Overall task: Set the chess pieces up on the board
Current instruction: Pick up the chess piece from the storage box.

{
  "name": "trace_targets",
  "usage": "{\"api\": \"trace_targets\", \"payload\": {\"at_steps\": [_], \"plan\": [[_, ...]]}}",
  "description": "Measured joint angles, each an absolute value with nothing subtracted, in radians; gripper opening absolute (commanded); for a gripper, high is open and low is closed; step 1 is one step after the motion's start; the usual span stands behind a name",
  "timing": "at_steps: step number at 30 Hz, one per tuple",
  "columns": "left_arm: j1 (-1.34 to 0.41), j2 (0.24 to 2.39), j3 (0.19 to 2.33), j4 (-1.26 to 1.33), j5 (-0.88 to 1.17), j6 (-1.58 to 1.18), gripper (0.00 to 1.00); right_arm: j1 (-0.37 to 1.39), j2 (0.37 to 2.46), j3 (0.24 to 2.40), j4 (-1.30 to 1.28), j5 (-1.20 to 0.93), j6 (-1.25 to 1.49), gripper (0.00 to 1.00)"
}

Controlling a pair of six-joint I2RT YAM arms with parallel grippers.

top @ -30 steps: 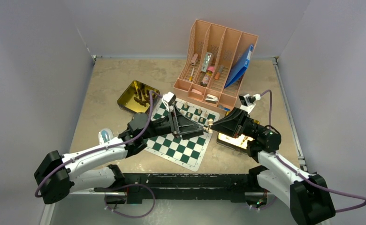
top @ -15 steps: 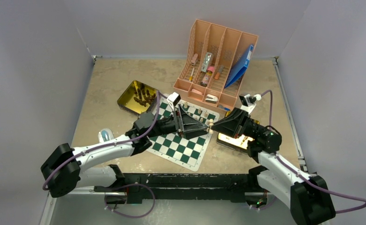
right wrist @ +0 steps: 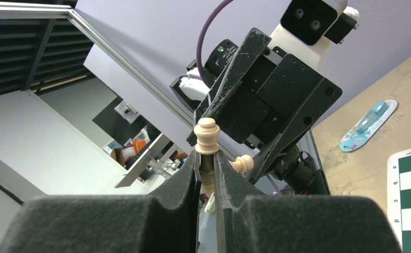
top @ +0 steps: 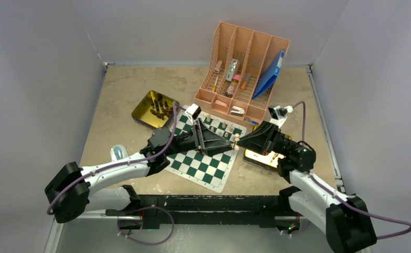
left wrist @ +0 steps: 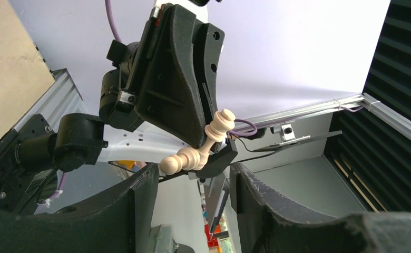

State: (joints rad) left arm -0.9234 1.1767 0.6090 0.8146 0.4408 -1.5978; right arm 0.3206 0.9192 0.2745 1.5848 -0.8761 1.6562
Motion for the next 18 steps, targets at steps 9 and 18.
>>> {"api": "trace_targets", "payload": {"at_steps": [9, 18], "plan": [[-0.923, 1.172, 0.609, 0.813, 0.439, -1.598, 0.57, 0.321, 0.923, 0.274, 1.584, -0.872, 1.657, 0.07], [-0.923, 1.172, 0.609, 0.812, 0.437, -1.597, 0.51, 0.321, 0.918, 0.253, 1.584, -0.869, 1.657, 0.06]]}}
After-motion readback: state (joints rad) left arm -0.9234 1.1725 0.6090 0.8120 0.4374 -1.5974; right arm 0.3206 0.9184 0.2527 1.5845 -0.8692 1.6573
